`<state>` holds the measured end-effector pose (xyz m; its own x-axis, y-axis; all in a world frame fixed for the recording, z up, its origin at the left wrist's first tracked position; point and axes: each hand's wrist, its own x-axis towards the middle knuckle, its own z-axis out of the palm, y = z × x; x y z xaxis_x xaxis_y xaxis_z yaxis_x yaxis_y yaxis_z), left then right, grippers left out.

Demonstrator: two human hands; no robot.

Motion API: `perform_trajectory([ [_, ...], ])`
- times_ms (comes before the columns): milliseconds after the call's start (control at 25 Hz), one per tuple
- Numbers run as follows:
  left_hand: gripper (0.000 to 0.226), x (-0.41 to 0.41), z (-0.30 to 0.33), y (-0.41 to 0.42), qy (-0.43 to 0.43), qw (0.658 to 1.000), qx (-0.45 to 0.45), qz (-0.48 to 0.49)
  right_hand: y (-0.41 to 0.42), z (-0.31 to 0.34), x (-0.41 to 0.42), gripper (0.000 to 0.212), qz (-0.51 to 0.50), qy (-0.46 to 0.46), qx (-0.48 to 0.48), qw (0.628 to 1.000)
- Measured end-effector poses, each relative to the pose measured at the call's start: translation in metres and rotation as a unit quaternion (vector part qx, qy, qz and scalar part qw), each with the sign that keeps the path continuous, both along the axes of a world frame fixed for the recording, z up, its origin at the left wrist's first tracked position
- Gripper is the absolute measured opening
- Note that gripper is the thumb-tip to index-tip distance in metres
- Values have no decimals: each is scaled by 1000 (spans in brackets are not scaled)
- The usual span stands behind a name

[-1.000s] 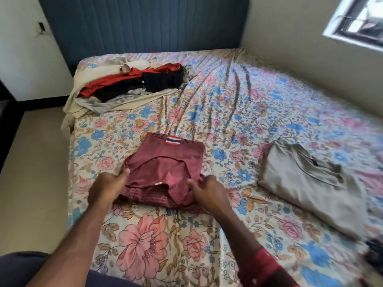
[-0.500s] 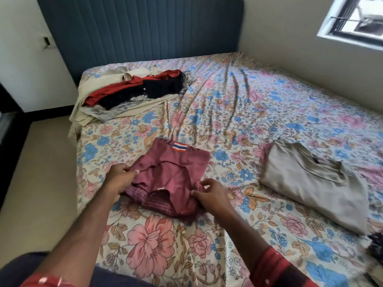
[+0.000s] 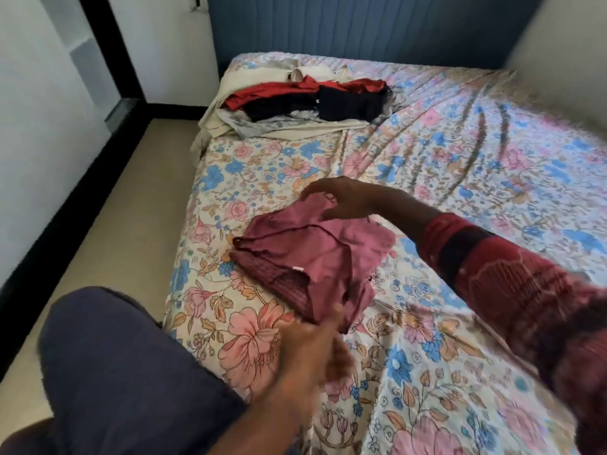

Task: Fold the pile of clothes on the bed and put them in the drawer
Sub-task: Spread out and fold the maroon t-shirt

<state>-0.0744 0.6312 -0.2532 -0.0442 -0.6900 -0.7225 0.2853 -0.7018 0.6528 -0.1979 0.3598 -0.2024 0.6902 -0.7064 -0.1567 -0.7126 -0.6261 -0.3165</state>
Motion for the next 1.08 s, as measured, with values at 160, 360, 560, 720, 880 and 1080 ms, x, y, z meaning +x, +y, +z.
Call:
perform_trajectory([
  [160, 74, -57, -13, -3, 157, 982, 66, 79, -35, -9, 47, 65, 71, 68, 59, 993],
  [360, 49, -78, -17, -20, 160, 941, 31, 296, -42, -38, 78, 67, 114, 83, 113, 983],
  [560, 39, -71, -21, -28, 159, 920, 3, 359, -39, -40, 88, 34, 141, 145, 69, 977],
  [720, 28, -62, -22, -37, 156, 911, 11, 382, -26, -6, 63, 10, 141, 39, 30, 989],
  [880, 29, -51, -27, -41, 153, 912, 10, 380, 4, 53, 20, 20, 131, -67, 13, 989],
  [1080, 10, -21, -15, -48, 110, 929, -90, 341, 54, 119, -16, 31, 76, -160, -7, 984],
])
